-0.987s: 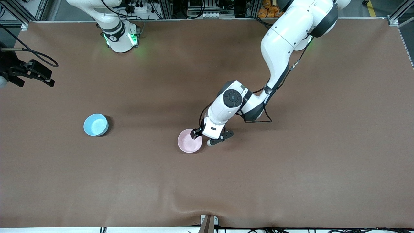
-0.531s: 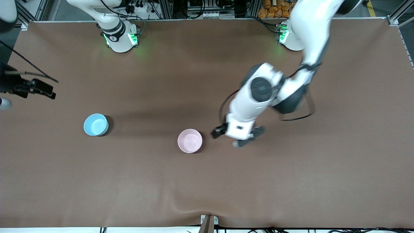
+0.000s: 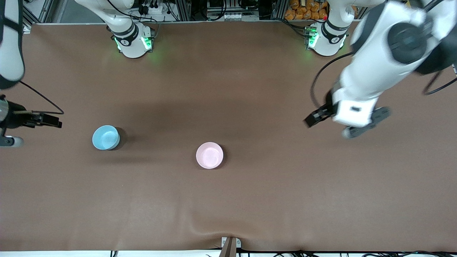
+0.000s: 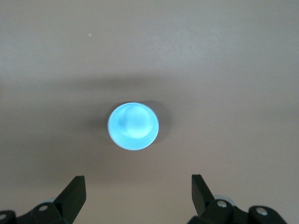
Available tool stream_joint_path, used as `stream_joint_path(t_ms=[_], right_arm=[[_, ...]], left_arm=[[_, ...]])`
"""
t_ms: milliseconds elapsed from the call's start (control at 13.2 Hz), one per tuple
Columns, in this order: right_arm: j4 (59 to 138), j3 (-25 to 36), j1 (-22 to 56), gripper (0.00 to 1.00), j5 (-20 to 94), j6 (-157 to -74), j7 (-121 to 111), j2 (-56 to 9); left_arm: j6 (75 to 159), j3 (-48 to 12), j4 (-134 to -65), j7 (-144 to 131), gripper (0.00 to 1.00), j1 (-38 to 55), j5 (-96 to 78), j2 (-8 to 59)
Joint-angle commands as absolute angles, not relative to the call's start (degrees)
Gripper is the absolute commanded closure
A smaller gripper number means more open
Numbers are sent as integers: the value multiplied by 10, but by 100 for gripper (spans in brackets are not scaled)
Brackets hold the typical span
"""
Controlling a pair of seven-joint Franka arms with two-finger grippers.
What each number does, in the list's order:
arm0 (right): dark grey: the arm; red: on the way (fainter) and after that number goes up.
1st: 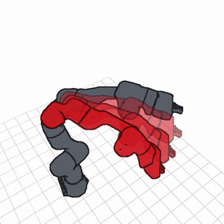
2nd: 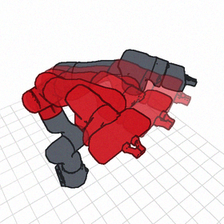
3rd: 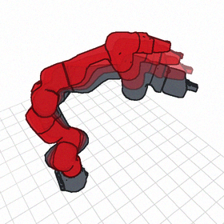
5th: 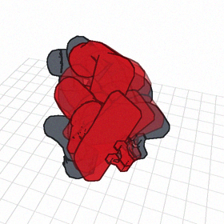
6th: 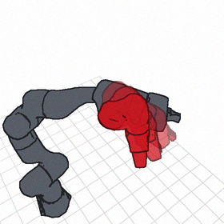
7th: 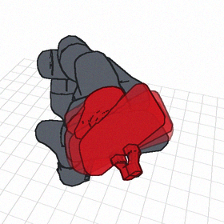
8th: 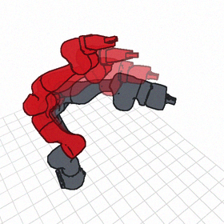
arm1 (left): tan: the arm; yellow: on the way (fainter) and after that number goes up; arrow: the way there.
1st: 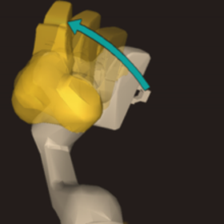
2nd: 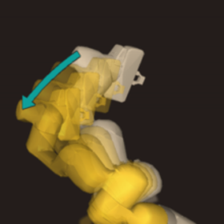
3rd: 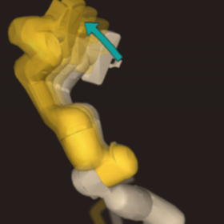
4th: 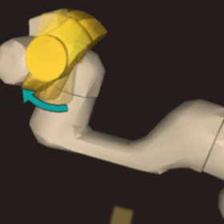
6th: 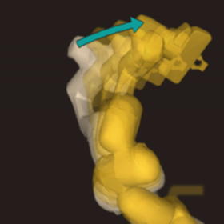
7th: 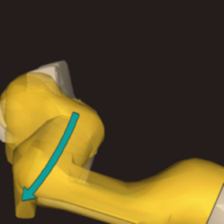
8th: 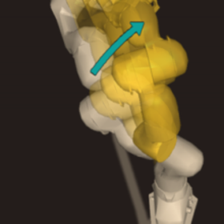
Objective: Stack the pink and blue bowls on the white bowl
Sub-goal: 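Raise the left gripper away while the right gripper reaches the blue bowl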
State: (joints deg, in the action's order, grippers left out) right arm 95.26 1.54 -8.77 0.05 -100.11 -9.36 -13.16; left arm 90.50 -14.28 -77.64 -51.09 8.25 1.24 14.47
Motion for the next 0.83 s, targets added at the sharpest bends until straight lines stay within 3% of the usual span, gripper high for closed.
stream_joint_path(t_ms=[0, 380, 531, 759], right_arm=[[1034, 8, -103, 0, 7, -1070, -109, -133], [1080, 7, -118, 2, 8, -1169, -119, -195], [1127, 7, -124, 14, 8, -1244, -158, -199], [1134, 7, -128, 35, 8, -1293, -163, -228]], left_arm=[[889, -149, -844, -422, 0, 20, 18, 66], [896, -149, -912, -307, 0, -54, 12, -3], [902, -146, -920, -288, 0, -63, 12, -5], [920, -148, -935, -253, 0, -84, 12, -7]])
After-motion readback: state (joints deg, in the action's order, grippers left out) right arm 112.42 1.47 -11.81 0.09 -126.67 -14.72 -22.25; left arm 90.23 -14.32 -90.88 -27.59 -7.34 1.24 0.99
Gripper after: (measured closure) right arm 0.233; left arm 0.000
